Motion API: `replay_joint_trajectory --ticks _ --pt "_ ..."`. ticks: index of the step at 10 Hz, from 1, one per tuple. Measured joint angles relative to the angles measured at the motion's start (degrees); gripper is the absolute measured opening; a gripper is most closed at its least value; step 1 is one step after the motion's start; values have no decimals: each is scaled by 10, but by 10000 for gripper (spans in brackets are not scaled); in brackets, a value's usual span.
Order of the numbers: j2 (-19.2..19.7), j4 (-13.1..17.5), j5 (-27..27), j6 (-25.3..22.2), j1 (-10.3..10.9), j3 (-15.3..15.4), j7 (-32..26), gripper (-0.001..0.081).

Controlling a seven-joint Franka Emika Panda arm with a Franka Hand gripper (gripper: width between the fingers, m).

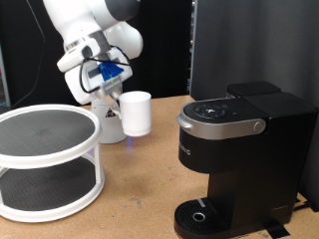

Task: Make a cup of coffee with the keurig machine

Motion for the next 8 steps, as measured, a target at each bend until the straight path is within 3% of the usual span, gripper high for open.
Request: replay_joint_trajectory --ticks 4,8 --pt "78 -8 50 101 58 2 -13 71" --pt "167 -7 159 191 129 -17 -103 71"
